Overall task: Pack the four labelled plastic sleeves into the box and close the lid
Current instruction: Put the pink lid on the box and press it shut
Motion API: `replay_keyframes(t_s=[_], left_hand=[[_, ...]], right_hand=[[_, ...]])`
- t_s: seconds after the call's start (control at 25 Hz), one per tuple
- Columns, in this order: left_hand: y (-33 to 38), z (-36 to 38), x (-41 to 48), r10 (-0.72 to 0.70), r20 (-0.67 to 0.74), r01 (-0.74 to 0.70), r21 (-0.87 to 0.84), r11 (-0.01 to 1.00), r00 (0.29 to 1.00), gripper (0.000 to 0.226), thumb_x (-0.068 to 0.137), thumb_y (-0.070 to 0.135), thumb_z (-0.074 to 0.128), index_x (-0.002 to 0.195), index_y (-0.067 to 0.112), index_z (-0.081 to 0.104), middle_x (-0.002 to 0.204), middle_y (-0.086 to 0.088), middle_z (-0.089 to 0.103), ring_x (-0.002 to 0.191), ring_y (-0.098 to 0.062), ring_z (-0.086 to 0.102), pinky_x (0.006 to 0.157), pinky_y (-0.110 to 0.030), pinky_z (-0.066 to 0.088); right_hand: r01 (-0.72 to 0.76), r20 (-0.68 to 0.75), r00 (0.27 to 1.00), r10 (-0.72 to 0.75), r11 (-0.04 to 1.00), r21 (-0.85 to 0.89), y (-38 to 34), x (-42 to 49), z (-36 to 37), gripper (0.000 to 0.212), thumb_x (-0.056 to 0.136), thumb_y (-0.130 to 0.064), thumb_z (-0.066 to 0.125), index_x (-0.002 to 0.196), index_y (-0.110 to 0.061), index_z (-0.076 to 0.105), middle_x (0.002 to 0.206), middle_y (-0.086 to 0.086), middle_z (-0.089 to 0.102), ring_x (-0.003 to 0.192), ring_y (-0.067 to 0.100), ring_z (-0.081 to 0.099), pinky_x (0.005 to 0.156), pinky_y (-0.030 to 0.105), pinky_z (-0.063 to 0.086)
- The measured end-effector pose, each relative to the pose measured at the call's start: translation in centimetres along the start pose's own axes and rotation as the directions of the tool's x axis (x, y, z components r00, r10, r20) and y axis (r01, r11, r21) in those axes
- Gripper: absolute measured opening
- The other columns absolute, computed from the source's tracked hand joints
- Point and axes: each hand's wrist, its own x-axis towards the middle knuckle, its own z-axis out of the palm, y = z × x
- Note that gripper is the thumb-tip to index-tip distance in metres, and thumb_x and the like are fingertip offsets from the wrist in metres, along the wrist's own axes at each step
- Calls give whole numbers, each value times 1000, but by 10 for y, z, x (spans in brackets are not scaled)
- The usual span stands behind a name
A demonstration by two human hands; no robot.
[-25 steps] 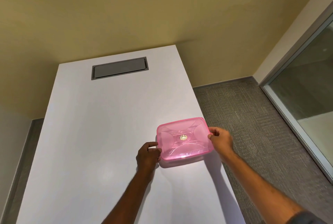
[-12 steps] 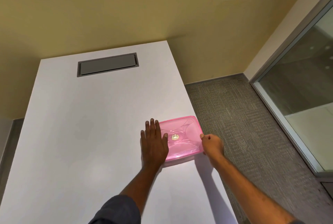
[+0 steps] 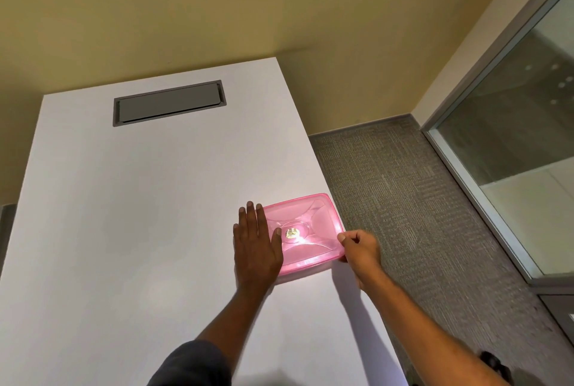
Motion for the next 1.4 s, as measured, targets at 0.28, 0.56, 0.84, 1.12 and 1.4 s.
replay_keyframes(t_s=[0.28, 0.56, 0.84, 1.12, 1.4], left_hand=[[2, 0, -1, -11, 1, 11, -16, 1000, 1000, 72, 111, 46, 36, 171, 11, 16, 181, -11, 16, 169, -32, 13, 132, -55, 29], [2, 1, 1, -24, 29, 24, 26, 999, 999, 73, 110, 49, 28, 172, 12, 13, 181, -11, 15, 168, -32, 13, 130, -57, 31], [1, 2, 0, -11, 17, 11, 23, 1000, 1000, 74, 110, 50, 28, 172, 12, 13, 182, -10, 12, 169, -31, 10, 133, -56, 27], [1, 7, 6, -13, 21, 11, 76, 997, 1000, 74, 110, 52, 27, 171, 11, 17, 181, -11, 16, 169, -31, 12, 132, -60, 27], [-6, 14, 0, 228, -48, -223, 89, 971, 972, 67, 111, 39, 38, 169, 7, 26, 179, -14, 21, 168, -31, 16, 134, -55, 24]], right_hand=[[7, 6, 1000, -8, 1000, 27, 3, -4, -4, 7, 102, -8, 69, 99, -6, 75, 104, 23, 77, 75, 22, 64, 68, 38, 59], [714, 505, 643, -575, 212, -667, -28, 7, 24, 89, 105, -67, 46, 172, -15, 22, 180, 4, 13, 168, 25, 8, 136, 52, 17], [765, 583, 518, -626, 34, -644, -16, 26, 34, 97, 104, -76, 26, 171, -6, 19, 181, 11, 10, 169, 26, 3, 138, 49, 10], [766, 596, 504, -625, 4, -643, -16, 34, 37, 94, 104, -77, 31, 173, -15, 16, 182, 9, 6, 169, 25, -1, 138, 47, 6], [728, 636, 493, -594, -120, -675, -20, 31, 39, 83, 107, -74, 23, 173, -25, 14, 182, 12, 2, 169, 29, 0, 137, 52, 7]])
